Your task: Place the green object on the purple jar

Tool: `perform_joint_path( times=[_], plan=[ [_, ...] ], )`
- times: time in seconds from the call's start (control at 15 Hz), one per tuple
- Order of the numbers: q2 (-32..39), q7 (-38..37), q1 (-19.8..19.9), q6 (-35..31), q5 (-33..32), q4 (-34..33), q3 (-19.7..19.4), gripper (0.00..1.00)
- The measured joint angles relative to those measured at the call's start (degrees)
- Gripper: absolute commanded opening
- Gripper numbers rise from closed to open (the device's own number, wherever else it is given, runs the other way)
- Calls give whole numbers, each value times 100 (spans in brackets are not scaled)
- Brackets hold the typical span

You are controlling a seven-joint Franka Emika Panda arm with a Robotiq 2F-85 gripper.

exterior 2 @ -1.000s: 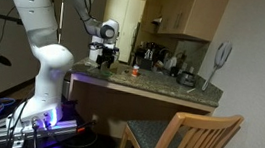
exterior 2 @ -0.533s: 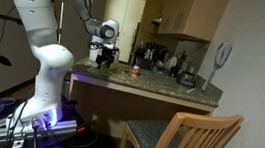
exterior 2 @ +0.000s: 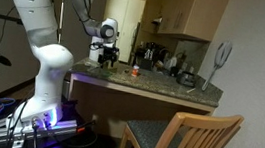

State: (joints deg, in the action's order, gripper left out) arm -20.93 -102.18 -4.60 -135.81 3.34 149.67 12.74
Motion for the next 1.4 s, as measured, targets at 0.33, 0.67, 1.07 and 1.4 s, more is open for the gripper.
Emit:
perform_joint_path(
  times=[0.33,0.67,1.07,1.4],
  plan=[
    [0,-55,5,0,-31,2,11,100],
    [-1,-348,3,384,-47,-10,12,100],
    [-1,-556,0,583,-7,-27,12,100],
    [22,-557,3,810,15,-70,7,100]
  ],
)
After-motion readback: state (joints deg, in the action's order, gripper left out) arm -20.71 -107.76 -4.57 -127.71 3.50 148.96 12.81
